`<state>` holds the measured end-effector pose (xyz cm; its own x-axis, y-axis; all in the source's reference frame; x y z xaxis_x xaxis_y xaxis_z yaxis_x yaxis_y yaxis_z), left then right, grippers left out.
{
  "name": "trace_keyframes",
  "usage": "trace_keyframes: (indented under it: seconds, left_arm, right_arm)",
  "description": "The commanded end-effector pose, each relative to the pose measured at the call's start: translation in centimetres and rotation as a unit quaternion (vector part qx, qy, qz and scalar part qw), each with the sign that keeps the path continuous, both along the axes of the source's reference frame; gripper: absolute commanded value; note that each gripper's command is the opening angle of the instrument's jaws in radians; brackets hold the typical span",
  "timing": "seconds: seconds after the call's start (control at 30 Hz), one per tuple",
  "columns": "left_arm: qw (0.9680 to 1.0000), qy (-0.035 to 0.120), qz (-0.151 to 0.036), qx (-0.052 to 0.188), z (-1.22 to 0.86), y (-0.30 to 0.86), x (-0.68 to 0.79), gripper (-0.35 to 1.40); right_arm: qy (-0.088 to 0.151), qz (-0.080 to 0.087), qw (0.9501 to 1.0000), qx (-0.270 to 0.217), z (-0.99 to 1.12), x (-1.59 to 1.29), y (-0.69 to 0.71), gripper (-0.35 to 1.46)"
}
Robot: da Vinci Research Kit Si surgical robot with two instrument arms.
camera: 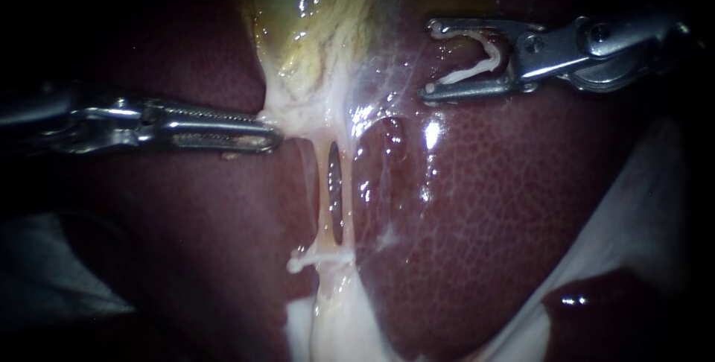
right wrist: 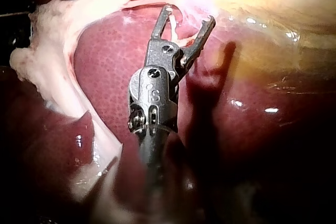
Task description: Clipping second clip left tube
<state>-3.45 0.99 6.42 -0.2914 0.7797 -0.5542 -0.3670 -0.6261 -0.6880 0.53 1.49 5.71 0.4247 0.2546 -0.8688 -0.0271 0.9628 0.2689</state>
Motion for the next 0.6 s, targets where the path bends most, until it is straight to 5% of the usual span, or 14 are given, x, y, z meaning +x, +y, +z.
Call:
trace_keyframes:
  seconds: [0.03,0.27,0.6]
  left_arm:
    - [1.0000,0.000,0.000,0.000,-0.01,0.00,0.00,-0.35]
    - [1.0000,-0.005,0.005,0.007,-0.22,0.09,0.14,-0.35]
    - [0.9998,-0.007,-0.016,0.004,-0.56,0.32,0.45,-0.35]
  right_arm:
    - [0.000,0.000,1.0000,0.000,0.00,0.00,0.00,0.49]
    - [0.001,-0.001,1.0000,0.001,0.00,0.01,0.00,0.49]
    - [0.004,-0.004,1.0000,0.002,-0.01,0.01,-0.01,0.49]
